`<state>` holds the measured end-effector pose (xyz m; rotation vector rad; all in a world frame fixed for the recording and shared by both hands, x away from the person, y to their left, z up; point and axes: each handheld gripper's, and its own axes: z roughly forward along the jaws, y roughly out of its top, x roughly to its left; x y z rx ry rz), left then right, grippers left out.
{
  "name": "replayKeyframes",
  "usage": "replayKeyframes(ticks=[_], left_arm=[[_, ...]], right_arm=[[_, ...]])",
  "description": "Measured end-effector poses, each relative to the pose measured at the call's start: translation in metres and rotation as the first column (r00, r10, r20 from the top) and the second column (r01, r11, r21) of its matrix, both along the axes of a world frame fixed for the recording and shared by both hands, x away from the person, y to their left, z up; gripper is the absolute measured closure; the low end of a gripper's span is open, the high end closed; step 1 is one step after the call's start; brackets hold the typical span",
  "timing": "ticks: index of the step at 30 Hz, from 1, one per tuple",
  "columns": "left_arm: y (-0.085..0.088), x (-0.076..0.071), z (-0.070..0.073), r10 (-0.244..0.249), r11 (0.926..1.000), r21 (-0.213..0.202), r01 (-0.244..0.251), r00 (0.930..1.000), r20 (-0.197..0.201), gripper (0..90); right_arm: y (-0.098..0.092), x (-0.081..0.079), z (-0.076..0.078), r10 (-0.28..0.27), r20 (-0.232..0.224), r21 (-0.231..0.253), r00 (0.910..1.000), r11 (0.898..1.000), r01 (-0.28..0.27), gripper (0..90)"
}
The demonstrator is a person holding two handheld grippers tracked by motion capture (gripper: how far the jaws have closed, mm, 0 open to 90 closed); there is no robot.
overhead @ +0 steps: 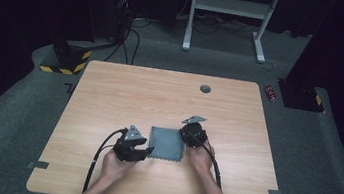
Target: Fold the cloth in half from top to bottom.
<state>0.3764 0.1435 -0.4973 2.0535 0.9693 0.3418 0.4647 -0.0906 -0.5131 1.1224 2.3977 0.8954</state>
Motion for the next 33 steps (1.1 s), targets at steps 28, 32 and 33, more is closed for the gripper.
replayKeyframes(ticks=[28,32,33], left_arm=[[0.007,0.003,-0.015,0.041,0.9980,0.049,-0.039,0.9986,-0.033,46.9],[0.017,0.002,-0.007,0.061,0.9981,-0.006,-0.061,0.9979,-0.021,45.3],[0.020,0.002,-0.006,0.066,0.9977,-0.010,-0.066,0.9976,-0.022,44.6]], right_arm=[[-0.002,-0.001,0.001,-0.011,0.006,0.010,0.9999,1.000,0.011,81.7],[-0.010,-0.003,0.011,-0.021,0.011,0.073,0.9997,0.997,0.020,72.4],[-0.011,-0.004,0.013,-0.024,0.010,0.086,0.9997,0.996,0.023,70.9]])
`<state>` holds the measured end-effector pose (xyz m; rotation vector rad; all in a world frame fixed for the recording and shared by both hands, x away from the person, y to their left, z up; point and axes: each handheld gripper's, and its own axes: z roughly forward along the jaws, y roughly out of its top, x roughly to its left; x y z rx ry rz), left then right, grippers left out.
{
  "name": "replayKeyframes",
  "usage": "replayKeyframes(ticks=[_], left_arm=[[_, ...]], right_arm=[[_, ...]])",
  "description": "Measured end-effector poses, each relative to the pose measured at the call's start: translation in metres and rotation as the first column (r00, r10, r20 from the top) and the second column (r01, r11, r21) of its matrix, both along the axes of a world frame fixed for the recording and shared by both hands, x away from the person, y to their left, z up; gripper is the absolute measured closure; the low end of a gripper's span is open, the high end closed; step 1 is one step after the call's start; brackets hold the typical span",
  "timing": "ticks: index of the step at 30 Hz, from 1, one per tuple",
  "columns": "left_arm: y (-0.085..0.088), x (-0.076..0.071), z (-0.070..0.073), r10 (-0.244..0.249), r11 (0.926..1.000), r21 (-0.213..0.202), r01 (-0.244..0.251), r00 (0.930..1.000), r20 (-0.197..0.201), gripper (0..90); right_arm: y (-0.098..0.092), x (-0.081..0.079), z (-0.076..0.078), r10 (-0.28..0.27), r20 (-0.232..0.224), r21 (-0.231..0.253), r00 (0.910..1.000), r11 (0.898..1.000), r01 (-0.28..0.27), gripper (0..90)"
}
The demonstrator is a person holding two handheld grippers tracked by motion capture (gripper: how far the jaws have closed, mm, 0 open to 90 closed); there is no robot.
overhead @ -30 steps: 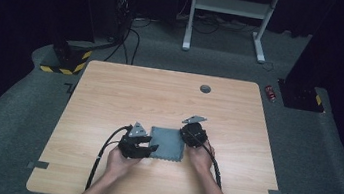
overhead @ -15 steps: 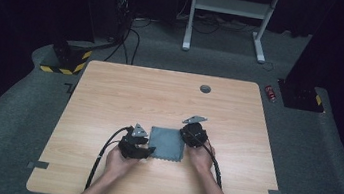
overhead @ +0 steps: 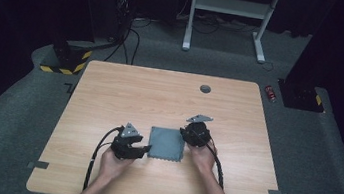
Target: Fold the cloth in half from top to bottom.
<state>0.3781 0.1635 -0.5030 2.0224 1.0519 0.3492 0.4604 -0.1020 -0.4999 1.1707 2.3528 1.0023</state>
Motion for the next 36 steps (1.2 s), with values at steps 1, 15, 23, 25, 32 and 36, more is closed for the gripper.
replayKeyframes(ticks=[1,15,23,25,32,36], left_arm=[[0.002,0.000,0.001,0.006,1.0000,-0.004,-0.006,1.0000,0.002,44.1],[0.020,0.005,0.014,0.054,0.9976,-0.045,-0.053,0.9982,0.027,38.4],[0.026,0.005,0.016,0.068,0.9961,-0.059,-0.066,0.9972,0.031,37.6],[0.027,0.005,0.017,0.072,0.9956,-0.062,-0.070,0.9969,0.033,37.5],[0.031,0.005,0.024,0.080,0.9951,-0.063,-0.077,0.9958,0.045,36.5],[0.034,0.005,0.026,0.083,0.9946,-0.066,-0.079,0.9954,0.048,36.4]], right_arm=[[-0.001,-0.001,0.002,0.003,0.005,0.006,1.0000,1.000,-0.003,69.5],[-0.015,-0.018,0.017,0.006,0.034,0.061,0.9994,0.998,-0.008,61.4],[-0.026,-0.026,0.024,-0.013,0.062,0.094,0.9980,0.996,0.007,59.1],[-0.028,-0.027,0.025,-0.012,0.059,0.096,0.9982,0.995,0.006,58.5],[-0.035,-0.032,0.033,-0.017,0.077,0.113,0.9969,0.994,0.008,57.4],[-0.039,-0.035,0.035,-0.011,0.082,0.106,0.9966,0.994,0.002,56.9]])
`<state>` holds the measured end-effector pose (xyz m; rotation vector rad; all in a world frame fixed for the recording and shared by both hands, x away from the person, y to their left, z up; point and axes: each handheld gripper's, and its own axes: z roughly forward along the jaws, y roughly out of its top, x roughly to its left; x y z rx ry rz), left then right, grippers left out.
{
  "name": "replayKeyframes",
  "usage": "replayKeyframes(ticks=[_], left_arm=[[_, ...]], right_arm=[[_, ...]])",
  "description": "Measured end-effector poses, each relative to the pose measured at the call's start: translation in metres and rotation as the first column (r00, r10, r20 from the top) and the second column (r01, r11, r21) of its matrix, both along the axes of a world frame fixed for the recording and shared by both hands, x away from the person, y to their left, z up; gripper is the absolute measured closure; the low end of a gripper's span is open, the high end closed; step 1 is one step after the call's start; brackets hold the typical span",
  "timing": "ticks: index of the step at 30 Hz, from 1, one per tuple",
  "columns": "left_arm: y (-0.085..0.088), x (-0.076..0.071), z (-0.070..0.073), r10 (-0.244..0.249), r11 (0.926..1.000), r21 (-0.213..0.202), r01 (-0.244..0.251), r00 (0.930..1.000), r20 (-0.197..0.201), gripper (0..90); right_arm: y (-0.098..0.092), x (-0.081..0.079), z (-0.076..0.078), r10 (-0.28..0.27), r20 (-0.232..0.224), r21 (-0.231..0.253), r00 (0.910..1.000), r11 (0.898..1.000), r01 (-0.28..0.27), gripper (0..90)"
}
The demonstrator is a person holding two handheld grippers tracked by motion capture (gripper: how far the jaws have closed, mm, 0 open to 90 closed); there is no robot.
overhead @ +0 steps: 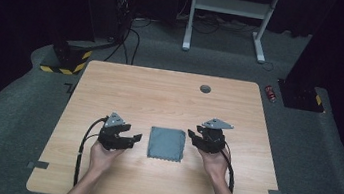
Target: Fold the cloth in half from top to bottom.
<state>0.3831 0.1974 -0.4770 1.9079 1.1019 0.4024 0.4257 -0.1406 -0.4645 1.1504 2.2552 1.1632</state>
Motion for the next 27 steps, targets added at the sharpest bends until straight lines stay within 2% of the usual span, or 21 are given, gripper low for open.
replayKeyframes(ticks=[15,20,24,27], left_arm=[[0.014,-0.005,0.008,0.025,0.9991,-0.036,-0.024,0.9995,0.019,32.8],[0.017,-0.005,0.008,0.026,0.9992,-0.030,-0.026,0.9995,0.016,32.1],[0.023,-0.007,0.006,0.041,0.9983,-0.042,-0.040,0.9991,0.012,32.1],[0.025,-0.008,0.006,0.046,0.9984,-0.032,-0.046,0.9989,0.012,32.0]], right_arm=[[-0.025,-0.011,0.009,-0.042,0.029,0.041,0.9987,0.998,0.041,56.4],[-0.030,-0.014,0.011,-0.049,0.037,0.053,0.9981,0.997,0.047,56.4],[-0.036,-0.018,0.012,-0.058,0.040,0.067,0.9975,0.996,0.055,56.4],[-0.038,-0.021,0.011,-0.064,0.043,0.071,0.9970,0.996,0.061,56.4]])
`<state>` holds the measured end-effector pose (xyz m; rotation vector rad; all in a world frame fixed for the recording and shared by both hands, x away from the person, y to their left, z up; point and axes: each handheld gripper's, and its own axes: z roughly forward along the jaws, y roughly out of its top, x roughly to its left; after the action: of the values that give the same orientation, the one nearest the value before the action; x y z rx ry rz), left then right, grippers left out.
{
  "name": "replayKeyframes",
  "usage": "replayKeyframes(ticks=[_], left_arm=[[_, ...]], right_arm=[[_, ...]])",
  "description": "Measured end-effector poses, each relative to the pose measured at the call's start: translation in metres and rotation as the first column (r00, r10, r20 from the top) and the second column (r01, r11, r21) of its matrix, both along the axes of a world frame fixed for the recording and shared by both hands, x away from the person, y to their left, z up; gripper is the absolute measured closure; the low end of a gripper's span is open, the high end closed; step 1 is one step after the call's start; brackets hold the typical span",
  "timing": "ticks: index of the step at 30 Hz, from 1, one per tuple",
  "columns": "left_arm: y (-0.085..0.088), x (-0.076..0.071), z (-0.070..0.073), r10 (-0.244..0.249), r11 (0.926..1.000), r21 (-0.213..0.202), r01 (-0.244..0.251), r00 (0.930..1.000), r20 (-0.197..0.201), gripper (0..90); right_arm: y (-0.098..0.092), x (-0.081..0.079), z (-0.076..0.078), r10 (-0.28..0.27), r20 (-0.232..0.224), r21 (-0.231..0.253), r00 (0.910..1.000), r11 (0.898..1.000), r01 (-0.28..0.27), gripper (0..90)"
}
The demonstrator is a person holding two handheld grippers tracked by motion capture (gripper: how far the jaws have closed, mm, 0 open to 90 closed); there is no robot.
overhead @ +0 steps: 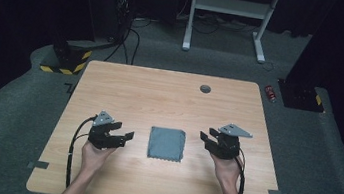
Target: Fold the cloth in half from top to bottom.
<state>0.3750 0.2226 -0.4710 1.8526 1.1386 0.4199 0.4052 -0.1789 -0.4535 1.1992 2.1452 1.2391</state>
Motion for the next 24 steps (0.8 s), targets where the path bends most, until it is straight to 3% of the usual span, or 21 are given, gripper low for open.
replayKeyframes(ticks=[24], left_arm=[[0.025,-0.010,-0.002,0.058,0.9977,-0.036,-0.058,0.9983,0.003,32.1]], right_arm=[[-0.024,-0.020,-0.006,-0.031,0.008,0.039,0.9995,0.999,0.031,56.5]])
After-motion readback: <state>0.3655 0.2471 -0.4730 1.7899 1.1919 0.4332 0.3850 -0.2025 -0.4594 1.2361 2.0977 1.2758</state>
